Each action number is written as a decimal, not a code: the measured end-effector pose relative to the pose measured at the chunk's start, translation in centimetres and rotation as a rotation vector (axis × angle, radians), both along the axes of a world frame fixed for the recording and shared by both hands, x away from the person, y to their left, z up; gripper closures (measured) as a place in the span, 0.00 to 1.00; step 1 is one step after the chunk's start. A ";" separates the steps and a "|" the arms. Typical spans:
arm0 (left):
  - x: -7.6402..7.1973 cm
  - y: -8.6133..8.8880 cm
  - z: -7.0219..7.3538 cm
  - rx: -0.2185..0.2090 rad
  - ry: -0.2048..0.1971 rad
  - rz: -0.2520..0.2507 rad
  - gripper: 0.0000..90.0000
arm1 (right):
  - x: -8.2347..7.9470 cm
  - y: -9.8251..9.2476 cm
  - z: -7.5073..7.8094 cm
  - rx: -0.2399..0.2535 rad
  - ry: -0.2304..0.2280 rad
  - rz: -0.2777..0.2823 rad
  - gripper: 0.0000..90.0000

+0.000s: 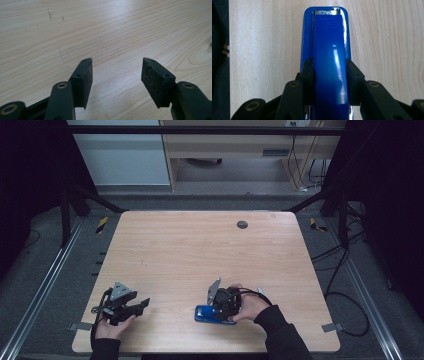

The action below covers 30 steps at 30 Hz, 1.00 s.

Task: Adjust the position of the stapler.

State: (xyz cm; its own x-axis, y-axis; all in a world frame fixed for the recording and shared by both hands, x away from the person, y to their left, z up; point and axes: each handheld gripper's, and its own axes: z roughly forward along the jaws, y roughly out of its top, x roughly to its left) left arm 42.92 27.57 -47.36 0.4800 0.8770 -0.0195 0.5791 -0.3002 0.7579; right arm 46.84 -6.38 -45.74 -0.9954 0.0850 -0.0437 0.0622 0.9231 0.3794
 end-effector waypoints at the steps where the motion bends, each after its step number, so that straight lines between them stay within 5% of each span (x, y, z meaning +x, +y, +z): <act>1: 0.0 0.0 0.0 0.002 0.002 -0.001 0.47 | 0.1 0.0 0.0 0.002 0.002 0.003 0.73; 30: 0.0 -0.1 -0.1 0.009 0.004 -0.011 0.47 | 1.1 -0.6 -0.2 0.018 0.017 0.034 0.73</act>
State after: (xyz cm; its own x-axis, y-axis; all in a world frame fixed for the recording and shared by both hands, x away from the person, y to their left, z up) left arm 42.96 27.45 -47.43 0.4892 0.8721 -0.0137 0.5791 -0.3130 0.7528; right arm 47.92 -6.98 -45.98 -0.9983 0.0514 -0.0259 0.0370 0.9179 0.3951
